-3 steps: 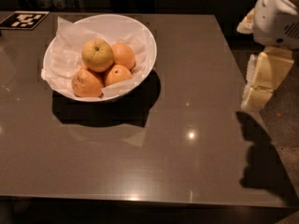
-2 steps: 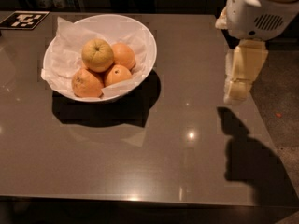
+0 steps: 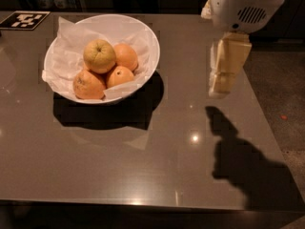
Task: Pick orange from white bowl
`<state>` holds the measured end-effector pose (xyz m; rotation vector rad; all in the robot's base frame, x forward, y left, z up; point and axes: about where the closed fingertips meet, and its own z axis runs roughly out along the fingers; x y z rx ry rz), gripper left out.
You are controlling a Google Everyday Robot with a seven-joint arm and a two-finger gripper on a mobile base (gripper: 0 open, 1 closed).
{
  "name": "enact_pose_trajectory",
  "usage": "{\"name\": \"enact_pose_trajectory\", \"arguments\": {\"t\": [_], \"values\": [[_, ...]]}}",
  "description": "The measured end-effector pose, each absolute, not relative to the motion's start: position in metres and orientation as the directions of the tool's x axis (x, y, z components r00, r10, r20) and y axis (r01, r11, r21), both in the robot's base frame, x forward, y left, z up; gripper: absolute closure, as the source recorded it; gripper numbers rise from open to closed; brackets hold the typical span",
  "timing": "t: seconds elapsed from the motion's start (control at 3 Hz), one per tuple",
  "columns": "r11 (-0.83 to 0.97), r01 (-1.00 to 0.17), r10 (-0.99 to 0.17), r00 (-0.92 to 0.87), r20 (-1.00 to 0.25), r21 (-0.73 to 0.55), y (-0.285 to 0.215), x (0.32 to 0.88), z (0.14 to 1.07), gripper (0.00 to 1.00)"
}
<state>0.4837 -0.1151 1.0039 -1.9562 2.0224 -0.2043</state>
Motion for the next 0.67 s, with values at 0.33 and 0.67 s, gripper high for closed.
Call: {"name": "enact_pose_trajectory", "arguments": {"t": [0.33,0.67], "values": [[-0.060,-0.936,-0.992,0.096,-0.088,-0.348,-0.063,0.500,1.016,0.00],[-0.188,-0.917,-0.979,0.205,-0.012,-0.353,-0.008,0.518,1.021,0.00]]}}
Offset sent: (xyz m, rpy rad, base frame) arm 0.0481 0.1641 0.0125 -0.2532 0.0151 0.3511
